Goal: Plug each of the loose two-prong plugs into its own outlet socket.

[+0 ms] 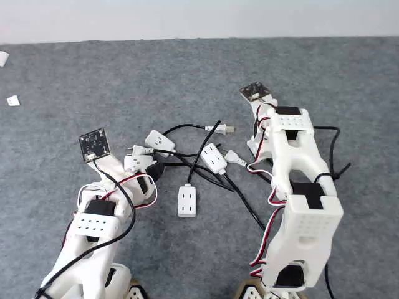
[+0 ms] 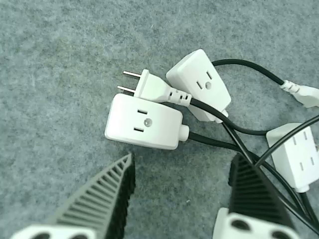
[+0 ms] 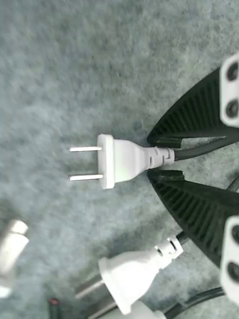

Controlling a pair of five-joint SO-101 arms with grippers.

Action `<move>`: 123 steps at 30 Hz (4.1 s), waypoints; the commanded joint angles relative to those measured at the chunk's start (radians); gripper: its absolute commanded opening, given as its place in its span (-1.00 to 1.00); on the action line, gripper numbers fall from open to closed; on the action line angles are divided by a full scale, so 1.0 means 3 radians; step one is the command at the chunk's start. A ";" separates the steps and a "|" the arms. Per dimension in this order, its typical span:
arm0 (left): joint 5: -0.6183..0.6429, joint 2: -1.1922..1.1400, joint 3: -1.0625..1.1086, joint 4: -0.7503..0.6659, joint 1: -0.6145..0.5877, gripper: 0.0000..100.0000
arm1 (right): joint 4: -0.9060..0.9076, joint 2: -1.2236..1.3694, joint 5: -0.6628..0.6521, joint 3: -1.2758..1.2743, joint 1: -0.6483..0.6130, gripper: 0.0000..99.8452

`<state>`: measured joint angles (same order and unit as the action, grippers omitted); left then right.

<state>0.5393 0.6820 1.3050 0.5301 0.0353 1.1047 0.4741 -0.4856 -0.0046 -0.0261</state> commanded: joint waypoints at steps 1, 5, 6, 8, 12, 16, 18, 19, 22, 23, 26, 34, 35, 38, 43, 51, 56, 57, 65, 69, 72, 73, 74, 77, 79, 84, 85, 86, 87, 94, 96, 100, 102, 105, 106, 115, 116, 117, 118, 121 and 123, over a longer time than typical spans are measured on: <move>-0.0031 -0.0005 -0.0105 -0.0072 -0.0010 -0.43 | 0.0084 -0.0043 -0.0005 0.0087 -0.0013 -0.84; -0.0031 -0.0005 -0.0105 -0.0072 -0.0010 -0.43 | 0.0028 -0.0043 0.0159 0.0087 0.0090 -0.99; -0.0031 -0.0005 -0.0105 -0.0072 -0.0010 -0.43 | 0.0018 -0.0043 0.0205 0.0092 0.0141 -0.97; -0.0031 -0.0005 -0.0105 -0.0072 -0.0010 -0.43 | 0.0013 -0.0079 0.0271 0.0102 0.0233 -0.98; -0.0072 -0.0005 -0.0105 -0.0072 -0.0010 -0.43 | 0.0207 -0.0279 0.0307 0.0143 0.0376 -0.98; -0.0133 -0.0005 -0.0105 -0.0072 -0.0010 -0.43 | 0.0616 -0.0708 0.0297 0.0153 0.0524 -0.98; -0.0133 -0.0005 -0.0105 -0.0072 -0.0010 -0.43 | 0.0882 -0.0979 0.0286 0.0153 0.0627 -0.98; -0.0133 -0.0005 -0.0105 -0.0072 -0.0010 -0.43 | 0.1036 -0.1118 0.0230 0.0153 0.0688 -0.98; -0.0133 -0.0005 -0.0105 -0.0072 -0.0010 -0.43 | 0.1542 -0.1511 -0.0184 0.0159 0.0877 -0.98; -0.0133 -0.0005 -0.0105 -0.0072 -0.0010 -0.43 | 0.1701 -0.1639 -0.0317 0.0159 0.0969 -0.98; -0.0138 -0.0005 -0.0100 -0.0072 -0.0010 -0.43 | 0.2064 -0.1972 -0.0655 0.0159 0.1276 -0.98; -0.0138 0.0015 -0.0069 -0.0072 -0.0010 -0.43 | 0.2314 -0.2079 -0.1422 -0.0041 0.1859 -0.98; -0.0138 0.0015 -0.0069 -0.0072 -0.0010 -0.43 | 0.2314 -0.2023 -0.1483 -0.0082 0.1905 -0.98; -0.0138 0.0015 -0.0069 -0.0072 -0.0010 -0.43 | 0.2314 -0.1803 -0.1529 -0.0097 0.1992 -0.98; -0.0138 0.0010 -0.0069 -0.0072 -0.0010 -0.43 | 0.2289 -0.1317 -0.1591 -0.0087 0.1926 -0.98; -0.0138 0.0005 -0.0069 -0.0072 -0.0010 -0.43 | 0.2207 -0.0560 -0.2721 0.0097 0.1619 -0.98; -0.0143 0.0005 -0.0069 -0.0072 0.0000 -0.43 | 0.1931 -0.0222 -0.3907 0.0777 0.1690 -0.96; -0.0143 0.0005 -0.0069 -0.0072 -0.0005 -0.43 | 0.1890 -0.0141 -0.4143 0.0900 0.1701 -0.94; -0.0143 0.0005 -0.0069 -0.0072 0.0000 -0.43 | 0.1839 0.0427 -0.4695 0.1621 0.1501 -0.56; -0.0143 0.0005 -0.0069 -0.0072 0.0000 -0.43 | 0.1859 0.0478 -0.4624 0.1744 0.1327 -0.47; -0.0143 0.0005 -0.0069 -0.0072 0.0010 -0.43 | 0.2018 0.0427 -0.3938 0.1938 0.1174 -0.56; -0.0143 0.0005 -0.0069 -0.0072 0.0015 -0.43 | 0.2084 0.0396 -0.3580 0.2000 0.1118 -0.62; -0.0143 0.0005 -0.0069 -0.0072 0.0015 -0.43 | 0.2151 0.0371 -0.3166 0.2056 0.1082 -0.69; -0.0159 0.0005 -0.0069 -0.0072 0.0020 -0.43 | 0.2263 0.0274 -0.1918 0.2087 0.1046 -0.90; -0.0261 0.0010 -0.0069 -0.0072 0.0020 -0.43 | 0.2248 0.0263 -0.1002 0.2082 0.1092 -0.93; -0.0302 0.0010 -0.0069 -0.0066 0.0026 -0.43 | 0.2212 0.0238 0.1258 0.2076 0.1476 -0.75; -0.0302 0.0015 -0.0069 -0.0066 0.0026 -0.43 | 0.2232 0.0233 0.1642 0.2076 0.1557 -0.68; -0.0302 0.0015 -0.0069 -0.0066 0.0026 -0.43 | 0.2258 0.0228 0.2000 0.2076 0.1644 -0.62; -0.0302 0.0015 -0.0064 -0.0066 0.0026 -0.43 | 0.2299 0.0228 0.2312 0.2071 0.1721 -0.57; -0.0307 0.0020 -0.0069 -0.0010 0.0031 -0.43 | 0.2212 0.0222 0.2885 0.1355 0.1910 -0.55; -0.0307 0.0020 -0.0069 -0.0005 0.0072 -0.43 | 0.2002 0.0207 0.2920 0.1161 0.1905 -0.55; -0.0312 0.0020 -0.0069 -0.0005 0.0092 -0.43 | 0.1706 0.0095 0.2982 0.0839 0.1900 -0.56; -0.0312 0.0020 -0.0069 -0.0005 0.0092 -0.43 | 0.1506 0.0033 0.3023 0.0696 0.1890 -0.56; -0.0312 0.0020 -0.0069 0.0000 0.0092 -0.43 | 0.1256 -0.0003 0.3125 0.0568 0.1880 -0.56; -0.0312 0.0020 -0.0069 0.0000 0.0092 -0.43 | 0.1204 -0.0003 0.3125 0.0568 0.1885 -0.56; -0.0394 0.0020 -0.0069 0.0000 0.0092 -0.43 | 0.1250 -0.0054 0.3268 0.0583 0.1731 -0.56; -0.0394 0.0020 -0.0069 0.0000 0.0092 -0.43 | 0.1250 -0.0084 0.3314 0.0583 0.1701 -0.56; -0.0394 0.0020 -0.0069 0.0000 0.0092 -0.43 | 0.1250 -0.0120 0.3345 0.0583 0.1675 -0.56; -0.0394 0.0020 -0.0069 0.0000 0.0092 -0.43 | 0.1256 -0.0156 0.3376 0.0583 0.1655 -0.56; -0.0394 0.0020 -0.0069 0.0000 0.0092 -0.43 | 0.1250 -0.0233 0.3473 0.0583 0.1588 -0.56; -0.0399 0.0020 -0.0069 0.0000 0.0092 -0.43 | 0.1230 -0.0253 0.3514 0.0583 0.1568 -0.56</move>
<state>0.4304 0.6820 1.3050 0.5301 0.0552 1.4699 0.4695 0.5393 0.1611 0.4618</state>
